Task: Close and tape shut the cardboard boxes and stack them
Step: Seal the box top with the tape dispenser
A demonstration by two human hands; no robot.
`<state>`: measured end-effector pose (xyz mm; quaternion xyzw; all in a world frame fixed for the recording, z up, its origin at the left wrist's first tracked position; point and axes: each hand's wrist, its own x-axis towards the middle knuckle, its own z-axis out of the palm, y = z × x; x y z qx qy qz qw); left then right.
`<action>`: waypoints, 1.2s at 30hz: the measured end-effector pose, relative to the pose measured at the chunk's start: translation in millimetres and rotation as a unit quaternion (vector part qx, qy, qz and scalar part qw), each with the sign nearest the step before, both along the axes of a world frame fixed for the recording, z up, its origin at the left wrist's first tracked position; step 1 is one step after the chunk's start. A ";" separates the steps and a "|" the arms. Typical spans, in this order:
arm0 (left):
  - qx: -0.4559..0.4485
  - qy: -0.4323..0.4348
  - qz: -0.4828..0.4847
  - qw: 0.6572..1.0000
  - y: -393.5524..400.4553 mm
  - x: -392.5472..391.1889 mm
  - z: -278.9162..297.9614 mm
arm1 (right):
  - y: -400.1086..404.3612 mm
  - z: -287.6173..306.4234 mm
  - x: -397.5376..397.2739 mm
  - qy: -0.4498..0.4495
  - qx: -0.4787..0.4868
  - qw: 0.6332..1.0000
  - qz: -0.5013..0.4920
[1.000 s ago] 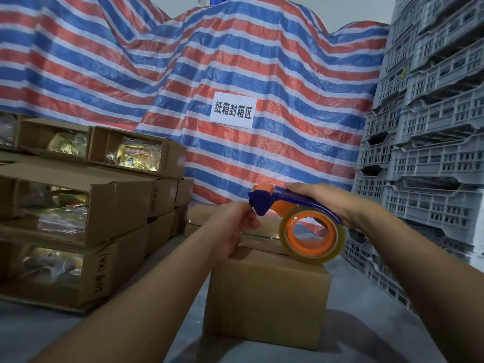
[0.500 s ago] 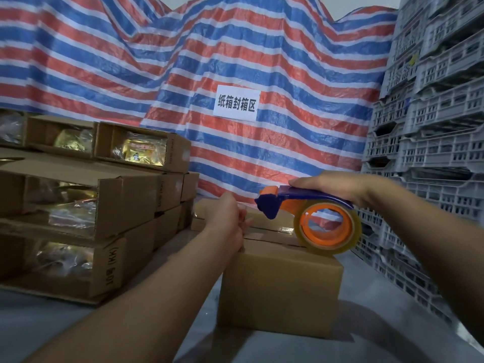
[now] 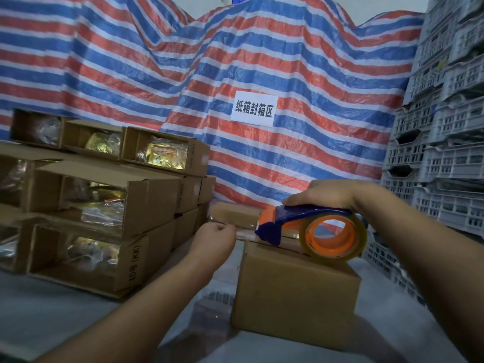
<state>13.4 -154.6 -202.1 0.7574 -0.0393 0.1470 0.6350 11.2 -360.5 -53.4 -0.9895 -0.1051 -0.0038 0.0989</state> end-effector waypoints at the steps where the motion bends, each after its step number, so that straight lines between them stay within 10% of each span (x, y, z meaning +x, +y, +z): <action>1: -0.007 0.011 -0.004 1.000 -0.2 0.8 -0.5 | 0.1 -0.1 1.3 -0.003 -0.004 1.000 -0.004; 36: -0.057 0.124 -0.094 0.986 -16.8 -3.2 -30.0 | 17.7 -0.4 -8.8 0.008 -0.025 1.000 -0.009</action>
